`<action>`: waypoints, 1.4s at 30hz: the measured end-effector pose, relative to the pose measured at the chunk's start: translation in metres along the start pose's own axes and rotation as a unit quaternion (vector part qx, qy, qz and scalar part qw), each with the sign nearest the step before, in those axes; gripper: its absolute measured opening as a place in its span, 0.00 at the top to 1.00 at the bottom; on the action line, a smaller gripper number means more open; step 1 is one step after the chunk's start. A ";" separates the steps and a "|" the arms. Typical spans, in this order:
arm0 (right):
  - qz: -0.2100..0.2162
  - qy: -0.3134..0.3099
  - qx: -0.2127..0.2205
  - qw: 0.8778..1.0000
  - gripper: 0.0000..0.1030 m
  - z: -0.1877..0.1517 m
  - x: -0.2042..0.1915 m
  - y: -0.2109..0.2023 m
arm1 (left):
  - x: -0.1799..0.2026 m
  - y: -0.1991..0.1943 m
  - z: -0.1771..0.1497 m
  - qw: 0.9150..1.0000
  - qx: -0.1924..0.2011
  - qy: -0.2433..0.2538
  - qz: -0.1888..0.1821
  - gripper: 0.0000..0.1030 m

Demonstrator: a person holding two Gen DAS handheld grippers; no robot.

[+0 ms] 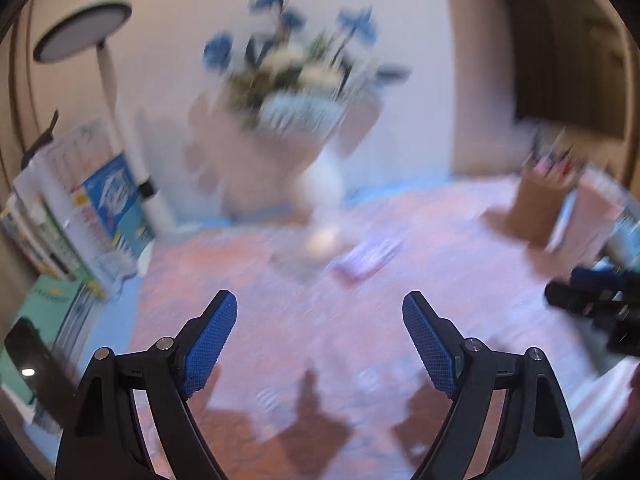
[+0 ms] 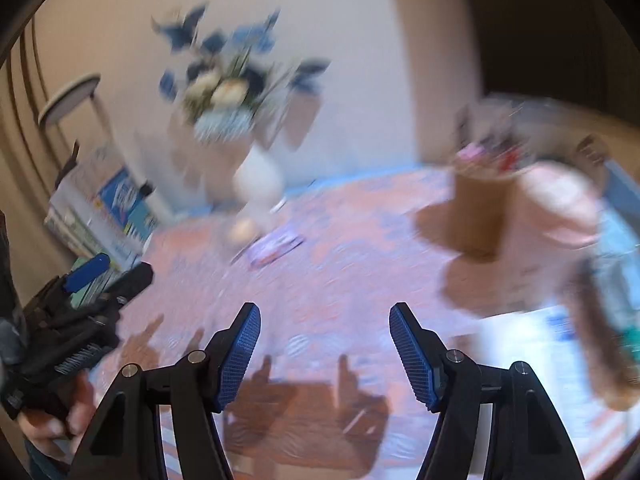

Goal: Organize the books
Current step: 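Move both tools back over the remaining items on the bed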

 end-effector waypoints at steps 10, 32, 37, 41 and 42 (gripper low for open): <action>-0.037 -0.045 -0.055 0.997 0.36 -0.058 -0.016 0.091 | -0.039 0.065 -0.075 0.992 -0.091 -0.089 0.002 0.18; -0.102 -0.092 -0.100 0.985 0.00 -0.075 -0.017 0.124 | -0.046 0.093 -0.096 0.983 -0.150 -0.105 0.003 0.01; -0.099 -0.091 -0.102 0.986 0.00 -0.074 -0.017 0.123 | -0.045 0.092 -0.096 0.983 -0.152 -0.100 0.002 0.01; -0.087 -0.097 -0.126 0.984 0.00 -0.072 -0.017 0.124 | -0.054 0.092 -0.081 0.979 -0.173 -0.104 -0.038 0.07; -0.083 -0.093 -0.143 0.982 0.00 -0.071 -0.018 0.123 | -0.060 0.088 -0.071 0.979 -0.163 -0.109 -0.049 0.07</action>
Point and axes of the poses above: each gripper's, at about its wrist camera, not at the fingertips, and y roughly the way its jaws point, x to its right, z to its top, the point moved 1 cm from there along y, roughly the way its jaws point, and after that the axes turned 13 degrees about x, right-handed, at the moved point
